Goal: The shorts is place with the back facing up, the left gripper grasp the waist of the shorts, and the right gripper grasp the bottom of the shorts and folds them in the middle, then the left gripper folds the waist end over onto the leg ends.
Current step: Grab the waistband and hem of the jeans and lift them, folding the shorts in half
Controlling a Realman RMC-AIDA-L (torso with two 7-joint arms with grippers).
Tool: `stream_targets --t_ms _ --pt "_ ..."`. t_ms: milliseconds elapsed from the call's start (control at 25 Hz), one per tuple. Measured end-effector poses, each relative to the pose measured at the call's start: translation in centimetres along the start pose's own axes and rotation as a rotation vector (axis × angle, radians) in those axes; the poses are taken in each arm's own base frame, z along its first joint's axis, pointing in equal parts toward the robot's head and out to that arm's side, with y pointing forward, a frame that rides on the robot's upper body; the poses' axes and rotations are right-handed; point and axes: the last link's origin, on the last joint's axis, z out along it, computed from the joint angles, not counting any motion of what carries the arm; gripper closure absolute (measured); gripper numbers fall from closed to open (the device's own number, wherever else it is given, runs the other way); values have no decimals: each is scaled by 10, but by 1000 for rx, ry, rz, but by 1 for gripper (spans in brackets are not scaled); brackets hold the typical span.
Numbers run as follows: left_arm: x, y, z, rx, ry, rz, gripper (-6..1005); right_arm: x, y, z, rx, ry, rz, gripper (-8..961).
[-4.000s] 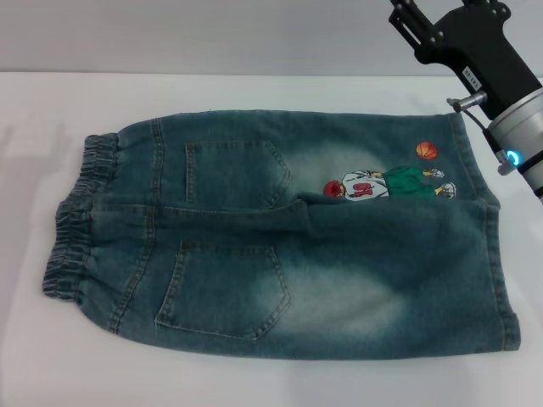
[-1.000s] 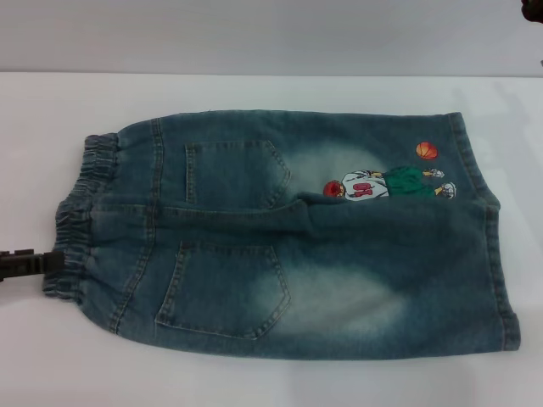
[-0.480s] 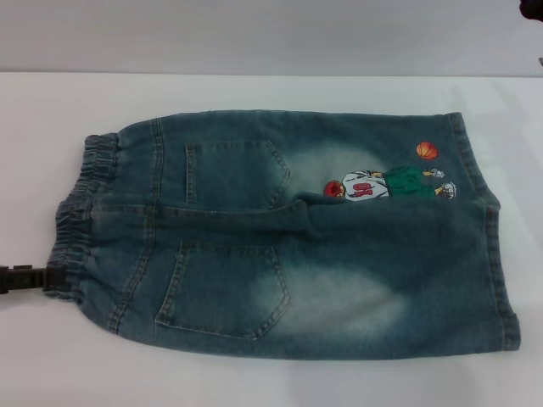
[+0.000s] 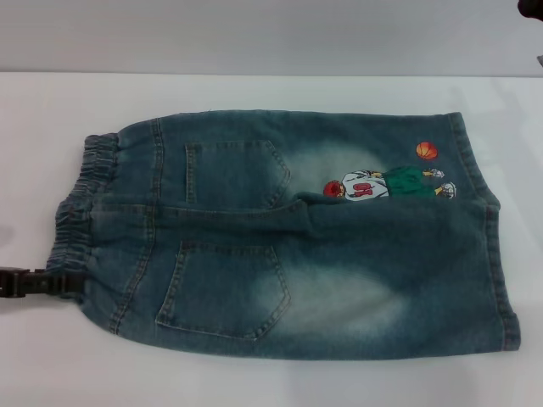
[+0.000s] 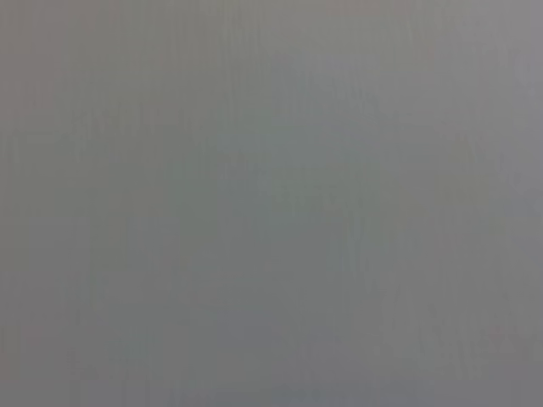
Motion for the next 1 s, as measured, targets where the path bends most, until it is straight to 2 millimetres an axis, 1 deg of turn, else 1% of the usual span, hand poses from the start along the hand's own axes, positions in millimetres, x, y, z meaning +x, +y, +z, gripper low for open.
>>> stream_targets --t_ms 440,480,640,920,1000 --pt "3 2 4 0 -17 8 159 0 0 0 1 0 0 216" --pt "7 3 5 -2 -14 13 159 0 0 0 1 0 0 216" --pt "9 4 6 -1 -9 17 159 0 -1 0 2 1 -1 217" --pt "9 2 4 5 -11 16 158 1 -4 -2 19 3 0 217" --pt "9 2 3 6 -15 18 199 1 -4 -2 20 3 -1 217"
